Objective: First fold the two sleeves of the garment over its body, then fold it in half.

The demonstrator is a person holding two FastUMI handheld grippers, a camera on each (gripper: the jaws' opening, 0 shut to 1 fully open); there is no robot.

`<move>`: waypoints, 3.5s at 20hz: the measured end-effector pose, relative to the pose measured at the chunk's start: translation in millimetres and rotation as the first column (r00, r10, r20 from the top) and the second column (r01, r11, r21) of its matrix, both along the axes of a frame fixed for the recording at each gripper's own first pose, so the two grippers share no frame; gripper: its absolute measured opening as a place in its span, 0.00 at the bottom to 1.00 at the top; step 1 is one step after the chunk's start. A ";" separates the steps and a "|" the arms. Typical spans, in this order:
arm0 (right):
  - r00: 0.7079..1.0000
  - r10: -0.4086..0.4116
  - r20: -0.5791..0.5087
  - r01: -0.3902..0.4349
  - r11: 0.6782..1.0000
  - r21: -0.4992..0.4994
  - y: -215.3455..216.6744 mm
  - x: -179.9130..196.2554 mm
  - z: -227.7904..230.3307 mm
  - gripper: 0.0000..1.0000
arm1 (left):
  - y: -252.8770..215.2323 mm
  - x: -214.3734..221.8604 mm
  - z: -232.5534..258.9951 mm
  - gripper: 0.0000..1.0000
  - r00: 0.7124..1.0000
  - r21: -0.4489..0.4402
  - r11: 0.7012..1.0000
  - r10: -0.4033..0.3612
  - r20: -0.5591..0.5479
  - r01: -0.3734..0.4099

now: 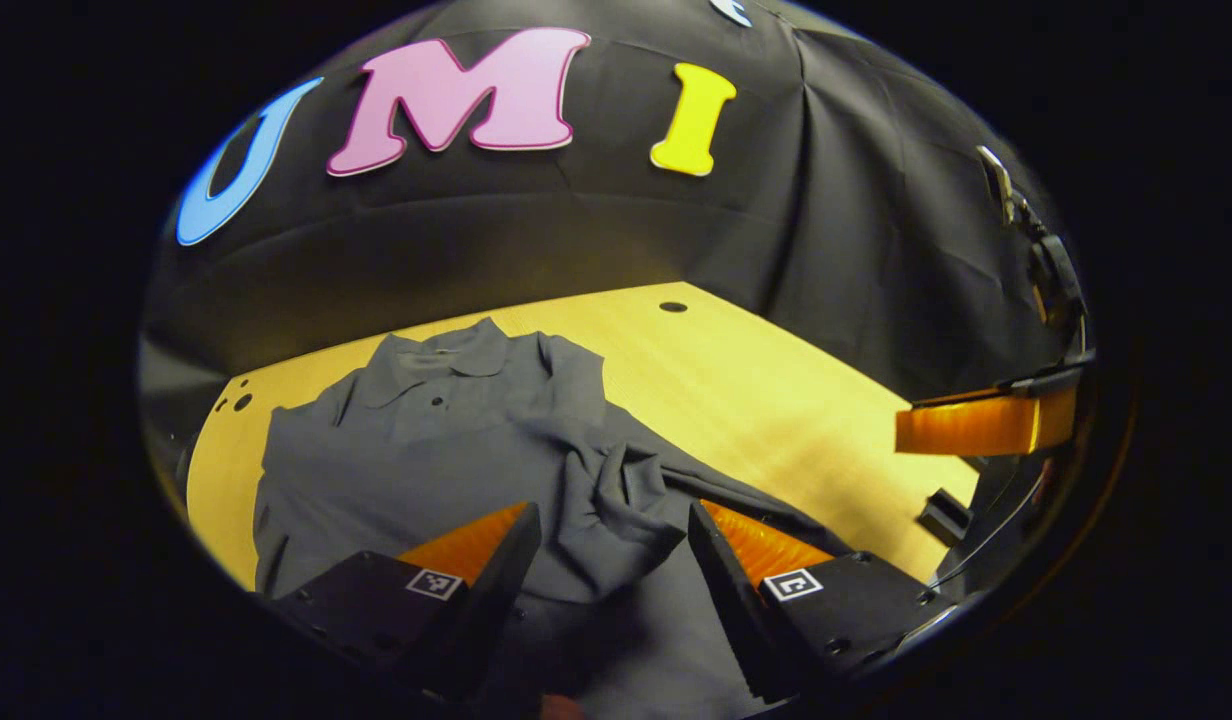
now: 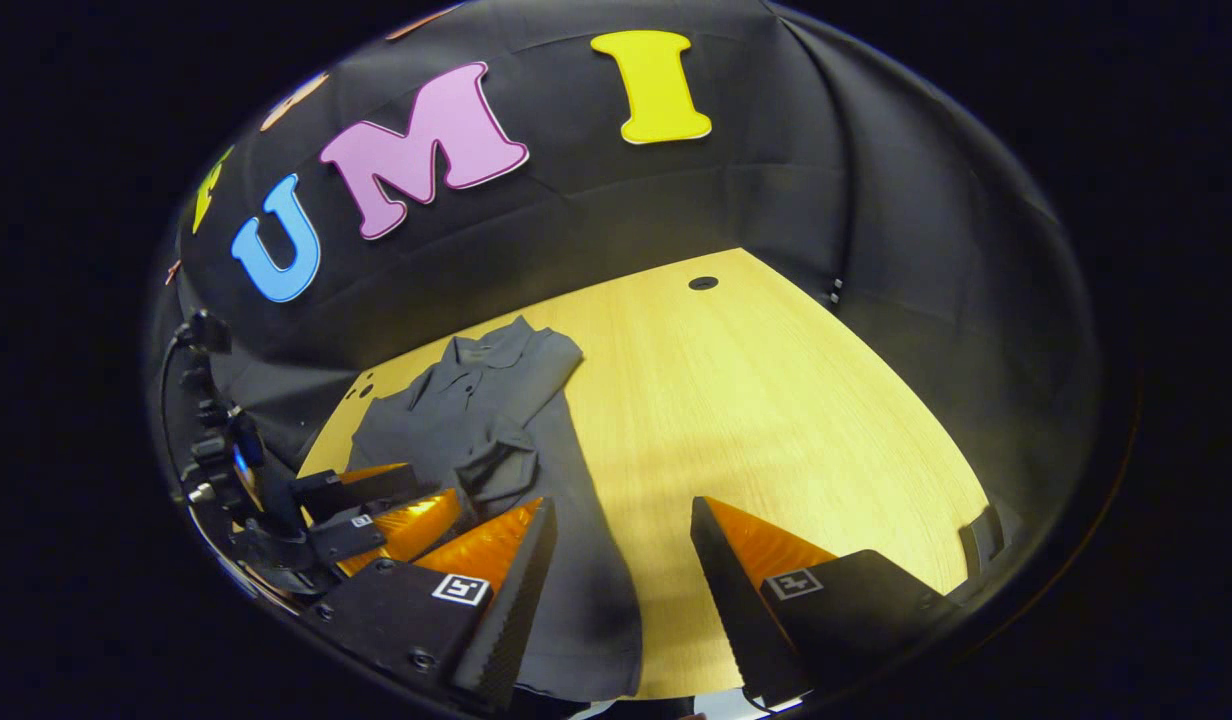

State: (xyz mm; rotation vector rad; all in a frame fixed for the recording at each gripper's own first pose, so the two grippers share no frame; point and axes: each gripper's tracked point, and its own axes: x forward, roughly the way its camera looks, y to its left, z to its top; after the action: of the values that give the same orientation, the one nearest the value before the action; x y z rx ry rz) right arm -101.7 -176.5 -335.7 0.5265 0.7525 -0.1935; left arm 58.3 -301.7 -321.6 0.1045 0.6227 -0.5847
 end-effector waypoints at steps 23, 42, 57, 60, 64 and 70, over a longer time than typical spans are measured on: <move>0.969 0.077 -0.236 -0.089 0.995 -0.043 76.3 -103.3 -36.1 0.99 | 329.9 -92.9 -31.1 0.96 0.946 0.182 0.943 0.303 -0.117 -0.279; 0.905 0.260 -0.338 -0.295 0.954 -0.056 142.4 -87.5 -80.8 0.40 | 307.0 -92.2 -99.2 0.31 0.950 0.251 0.957 0.207 -0.234 -0.146; 0.942 0.292 -0.168 -0.296 0.955 0.003 139.2 -131.0 -4.5 0.06 | 310.7 -167.5 -45.5 0.06 0.853 0.119 0.973 0.232 -0.468 -0.200; 0.966 0.252 -0.067 -0.254 0.967 -0.029 129.8 -101.4 32.1 0.06 | 306.7 -147.2 -16.5 0.06 0.858 0.053 0.964 0.255 -0.445 -0.259; 0.979 0.197 0.051 -0.195 0.980 -0.041 118.0 -49.7 69.5 0.01 | 305.1 -104.4 22.7 0.06 0.871 -0.022 0.945 0.292 -0.395 -0.327; 0.977 0.146 0.158 -0.147 0.989 -0.008 111.8 13.9 101.2 0.06 | 296.7 -41.5 63.8 0.05 0.893 -0.118 0.922 0.316 -0.321 -0.369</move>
State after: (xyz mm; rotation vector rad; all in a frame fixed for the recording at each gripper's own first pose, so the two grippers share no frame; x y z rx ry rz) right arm -87.8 -64.8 -234.4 0.4820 0.6340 -0.0124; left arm 16.7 -5.0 -257.8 -0.2628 0.8561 -0.3073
